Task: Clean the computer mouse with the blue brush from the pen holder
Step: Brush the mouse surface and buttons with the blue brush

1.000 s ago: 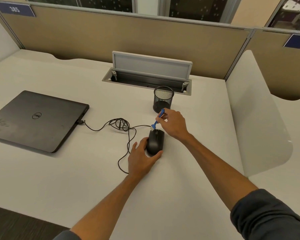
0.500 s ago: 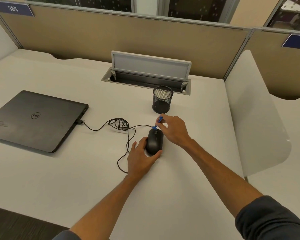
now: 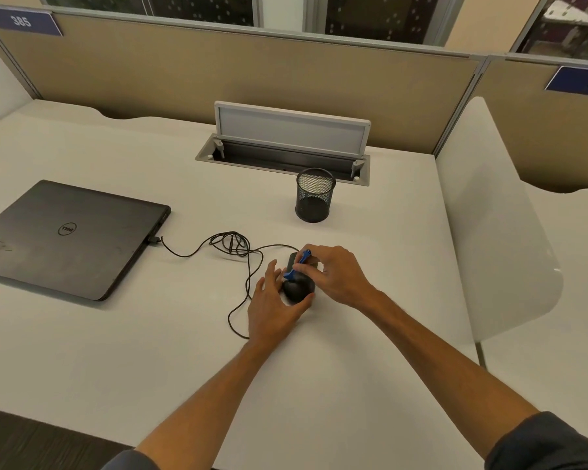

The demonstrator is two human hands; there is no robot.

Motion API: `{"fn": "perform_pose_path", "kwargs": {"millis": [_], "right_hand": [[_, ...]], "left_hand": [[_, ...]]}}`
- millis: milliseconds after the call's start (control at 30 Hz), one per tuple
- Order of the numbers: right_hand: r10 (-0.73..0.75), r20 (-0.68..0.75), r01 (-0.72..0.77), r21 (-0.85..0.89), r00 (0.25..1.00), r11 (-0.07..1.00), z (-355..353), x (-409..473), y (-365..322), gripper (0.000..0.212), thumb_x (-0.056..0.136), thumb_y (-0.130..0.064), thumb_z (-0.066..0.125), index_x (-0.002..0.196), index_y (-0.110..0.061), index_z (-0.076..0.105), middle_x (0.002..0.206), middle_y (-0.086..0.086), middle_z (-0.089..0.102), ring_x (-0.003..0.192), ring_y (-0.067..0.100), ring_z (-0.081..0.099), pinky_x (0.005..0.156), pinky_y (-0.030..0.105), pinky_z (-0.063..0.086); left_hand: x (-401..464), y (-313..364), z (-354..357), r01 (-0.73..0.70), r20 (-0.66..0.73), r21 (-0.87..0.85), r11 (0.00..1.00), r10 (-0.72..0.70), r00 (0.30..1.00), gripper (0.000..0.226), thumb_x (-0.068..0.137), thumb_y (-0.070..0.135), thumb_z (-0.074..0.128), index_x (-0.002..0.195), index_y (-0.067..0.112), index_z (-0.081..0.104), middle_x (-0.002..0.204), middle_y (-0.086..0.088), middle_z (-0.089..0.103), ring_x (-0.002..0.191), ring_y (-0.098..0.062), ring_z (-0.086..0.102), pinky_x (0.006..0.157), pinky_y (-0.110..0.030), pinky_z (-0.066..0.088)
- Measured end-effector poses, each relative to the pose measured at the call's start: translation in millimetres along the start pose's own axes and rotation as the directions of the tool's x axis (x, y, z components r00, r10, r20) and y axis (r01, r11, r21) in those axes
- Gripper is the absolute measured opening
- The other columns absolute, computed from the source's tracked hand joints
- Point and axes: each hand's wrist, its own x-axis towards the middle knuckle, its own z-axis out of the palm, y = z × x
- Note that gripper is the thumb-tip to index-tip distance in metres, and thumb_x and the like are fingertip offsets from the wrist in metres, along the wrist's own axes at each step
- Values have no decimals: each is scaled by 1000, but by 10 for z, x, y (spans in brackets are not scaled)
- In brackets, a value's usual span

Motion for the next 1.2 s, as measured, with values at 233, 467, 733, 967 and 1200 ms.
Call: {"fn": "perform_pose_path", "kwargs": {"millis": [233, 467, 733, 967, 1200], "right_hand": [[20, 60, -22, 21, 998, 1000, 0, -198, -25, 18, 86, -44, 60, 92, -28, 67, 84, -1, 73, 79, 20, 65, 74, 39, 52], [78, -77, -71, 95, 994, 993, -34, -287, -44, 21, 86, -39, 63, 97, -22, 68, 92, -1, 74, 85, 19, 67, 78, 37, 54], [67, -82, -60, 86, 994, 994, 48, -389, -36, 14, 86, -37, 63, 92, -24, 66, 90, -2, 74, 80, 18, 66, 73, 33, 52], [162, -141, -136, 182, 977, 974, -39, -478, 261, 14, 84, -40, 66, 89, -28, 65, 84, -17, 70, 80, 2, 67, 68, 16, 48], [291, -303, -195, 309, 908, 931, -115, -371, 428, 7, 84, -33, 68, 86, -27, 66, 81, -21, 68, 81, 2, 67, 74, 27, 54]], "left_hand": [[-2, 1, -12, -8, -9, -40, 999, 7, 1000, 101, 58, 70, 66, 141, 37, 18, 133, 9, 52, 123, -11, 45, 84, -27, 39], [-6, -33, -2, -10, 2, -44, 999, 10, 1000, 111, 53, 80, 65, 142, 43, 12, 137, 9, 49, 129, -15, 40, 98, -37, 41], [21, -96, 30, -70, 31, 11, 997, 70, 997, 84, 68, 60, 68, 139, 34, 32, 131, 12, 54, 130, -20, 39, 113, -37, 21], [29, -101, 19, -90, 27, 2, 996, 90, 996, 80, 67, 64, 67, 135, 34, 35, 126, 10, 56, 124, -23, 42, 104, -47, 37], [18, -106, 22, -66, 10, 5, 998, 66, 998, 81, 65, 62, 68, 135, 42, 32, 131, 17, 51, 133, -23, 31, 106, -36, 29]]}}
